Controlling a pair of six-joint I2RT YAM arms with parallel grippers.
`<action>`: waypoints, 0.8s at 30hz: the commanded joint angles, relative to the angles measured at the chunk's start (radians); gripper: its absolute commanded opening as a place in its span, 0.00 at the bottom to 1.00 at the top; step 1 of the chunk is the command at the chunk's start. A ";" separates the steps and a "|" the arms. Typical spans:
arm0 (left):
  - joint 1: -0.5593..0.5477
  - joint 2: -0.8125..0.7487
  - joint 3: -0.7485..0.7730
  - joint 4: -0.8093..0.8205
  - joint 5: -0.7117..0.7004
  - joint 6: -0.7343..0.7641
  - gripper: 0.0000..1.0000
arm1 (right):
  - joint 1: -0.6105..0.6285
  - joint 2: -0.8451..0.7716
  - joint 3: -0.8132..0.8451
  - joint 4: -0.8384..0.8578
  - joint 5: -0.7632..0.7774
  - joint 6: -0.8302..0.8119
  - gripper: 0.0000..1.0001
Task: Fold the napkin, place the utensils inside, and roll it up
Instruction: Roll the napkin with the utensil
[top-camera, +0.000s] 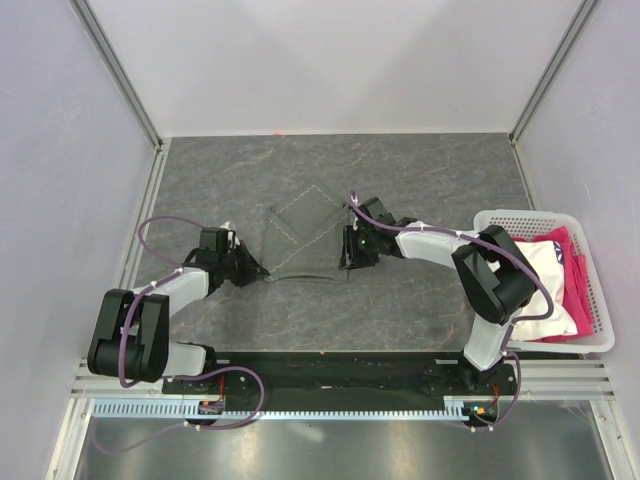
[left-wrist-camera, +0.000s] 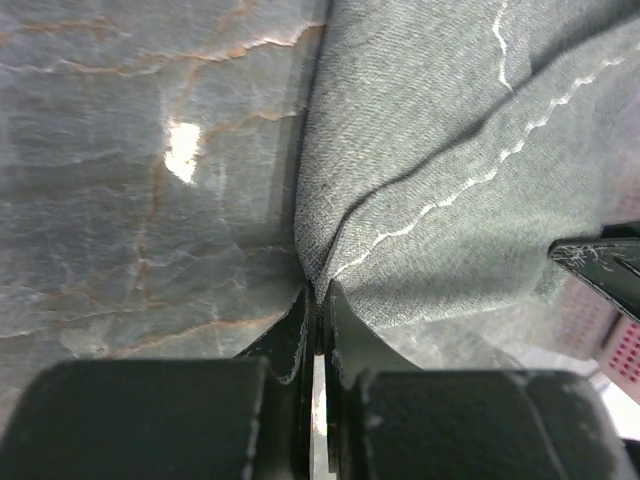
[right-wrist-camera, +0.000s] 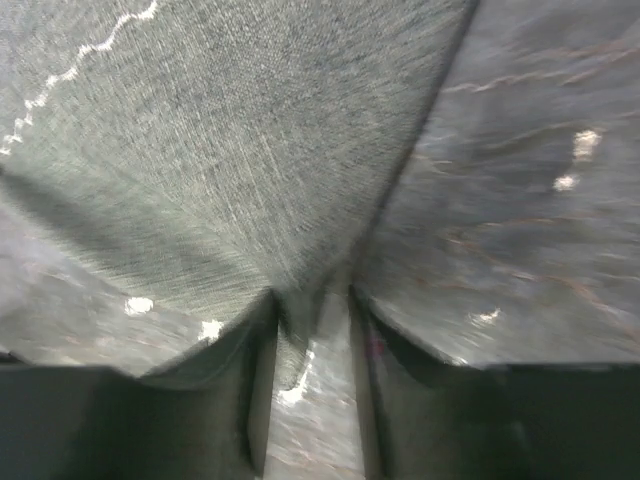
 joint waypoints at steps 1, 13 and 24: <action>-0.005 0.003 0.086 -0.102 0.061 -0.001 0.02 | -0.007 -0.113 0.075 -0.109 0.125 -0.133 0.49; 0.014 0.082 0.263 -0.276 0.271 0.034 0.02 | 0.400 -0.232 0.051 0.075 0.613 -0.477 0.70; 0.070 0.122 0.272 -0.281 0.375 0.027 0.02 | 0.657 -0.016 0.058 0.353 0.857 -0.670 0.71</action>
